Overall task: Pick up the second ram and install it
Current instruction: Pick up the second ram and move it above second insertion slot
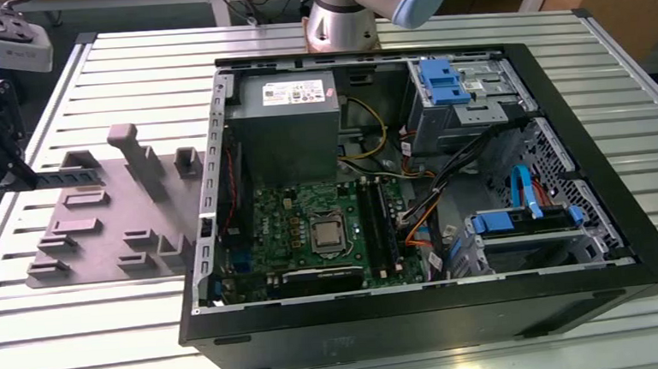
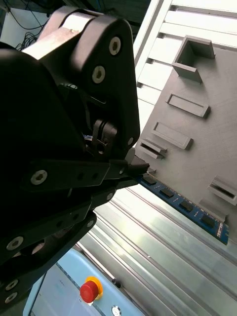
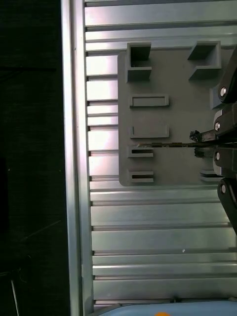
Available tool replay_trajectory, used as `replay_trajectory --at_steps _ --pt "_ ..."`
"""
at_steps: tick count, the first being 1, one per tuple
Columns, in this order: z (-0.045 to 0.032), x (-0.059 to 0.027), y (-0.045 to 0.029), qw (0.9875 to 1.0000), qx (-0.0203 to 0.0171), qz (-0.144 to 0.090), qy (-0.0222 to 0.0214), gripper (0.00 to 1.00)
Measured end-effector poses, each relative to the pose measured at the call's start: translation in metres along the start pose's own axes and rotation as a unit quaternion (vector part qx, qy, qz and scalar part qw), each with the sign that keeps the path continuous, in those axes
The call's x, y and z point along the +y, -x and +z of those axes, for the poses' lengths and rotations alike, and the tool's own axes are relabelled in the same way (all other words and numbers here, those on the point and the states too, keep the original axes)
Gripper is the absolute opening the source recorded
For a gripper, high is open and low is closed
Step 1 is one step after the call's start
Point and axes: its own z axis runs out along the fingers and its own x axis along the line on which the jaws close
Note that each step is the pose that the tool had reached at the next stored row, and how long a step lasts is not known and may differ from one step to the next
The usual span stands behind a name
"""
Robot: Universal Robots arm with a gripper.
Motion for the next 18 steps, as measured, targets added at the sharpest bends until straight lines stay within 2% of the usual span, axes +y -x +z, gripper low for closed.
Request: replay_trajectory --at_steps 18 --pt "-0.0050 0.0000 0.0000 1.0000 0.0000 0.000 0.0000 0.14"
